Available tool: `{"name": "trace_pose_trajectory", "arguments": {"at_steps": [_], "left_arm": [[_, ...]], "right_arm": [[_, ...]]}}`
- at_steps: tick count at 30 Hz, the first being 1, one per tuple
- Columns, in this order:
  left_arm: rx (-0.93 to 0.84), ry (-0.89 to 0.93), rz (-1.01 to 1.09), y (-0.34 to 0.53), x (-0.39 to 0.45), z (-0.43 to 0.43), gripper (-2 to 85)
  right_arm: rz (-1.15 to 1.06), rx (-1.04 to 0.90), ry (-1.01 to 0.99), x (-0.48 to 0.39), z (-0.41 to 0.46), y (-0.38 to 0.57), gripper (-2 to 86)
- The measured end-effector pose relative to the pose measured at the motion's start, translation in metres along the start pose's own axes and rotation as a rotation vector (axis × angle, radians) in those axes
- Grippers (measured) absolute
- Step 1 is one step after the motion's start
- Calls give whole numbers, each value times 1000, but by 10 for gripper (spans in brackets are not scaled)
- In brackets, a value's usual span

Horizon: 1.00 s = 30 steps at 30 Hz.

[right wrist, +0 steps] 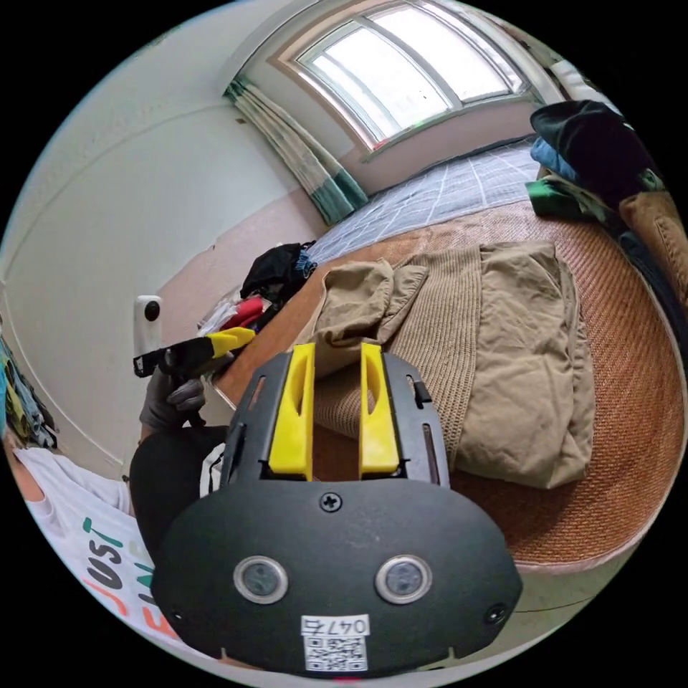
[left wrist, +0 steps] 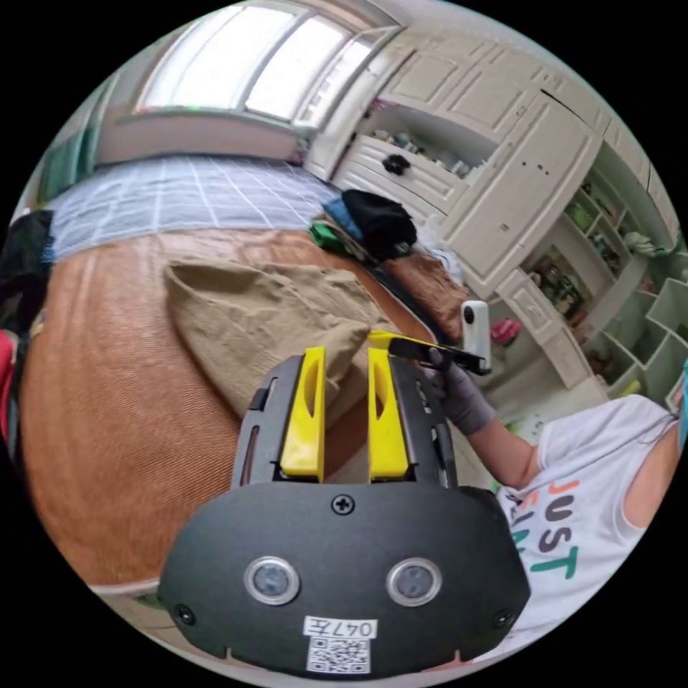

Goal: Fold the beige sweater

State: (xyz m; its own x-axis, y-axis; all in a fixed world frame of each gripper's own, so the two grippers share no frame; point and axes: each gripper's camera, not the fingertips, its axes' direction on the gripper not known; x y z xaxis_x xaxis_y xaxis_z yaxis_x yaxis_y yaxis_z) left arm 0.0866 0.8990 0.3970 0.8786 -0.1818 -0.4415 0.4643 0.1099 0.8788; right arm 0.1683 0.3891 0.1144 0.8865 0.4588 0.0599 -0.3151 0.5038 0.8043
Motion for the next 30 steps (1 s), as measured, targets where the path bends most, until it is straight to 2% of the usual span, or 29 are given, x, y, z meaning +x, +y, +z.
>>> {"name": "trace_pose_trajectory", "arguments": {"at_steps": [2,6,9,12,15,17,19,24,27,30], "left_arm": [[-56,-104,92,3,16,-16,66],[-182,-175,235,-15,40,-12,77],[-226,-154,318,-27,56,15,97],[-285,-245,385,-26,64,47,111],[-179,-246,335,-25,45,17,110],[17,-154,205,-29,-3,-33,101],[78,-83,127,-39,-47,-47,81],[-84,-65,88,-82,-119,9,59],[-53,-30,61,-85,-141,11,51],[22,-1,26,-77,-162,-9,42]], "right_arm": [[-60,-56,36,-22,7,-7,75],[-105,-75,58,-53,16,-1,73],[-83,-148,19,-63,45,2,71],[-57,-210,-84,-72,82,-2,62],[-105,-274,-115,-97,111,-13,47],[-199,-277,-37,-124,118,-19,36],[-275,-266,0,-142,125,-22,31],[-403,-242,53,-188,137,-26,22],[-477,-195,34,-218,141,-30,16],[-530,-241,-39,-242,170,-43,10]]}}
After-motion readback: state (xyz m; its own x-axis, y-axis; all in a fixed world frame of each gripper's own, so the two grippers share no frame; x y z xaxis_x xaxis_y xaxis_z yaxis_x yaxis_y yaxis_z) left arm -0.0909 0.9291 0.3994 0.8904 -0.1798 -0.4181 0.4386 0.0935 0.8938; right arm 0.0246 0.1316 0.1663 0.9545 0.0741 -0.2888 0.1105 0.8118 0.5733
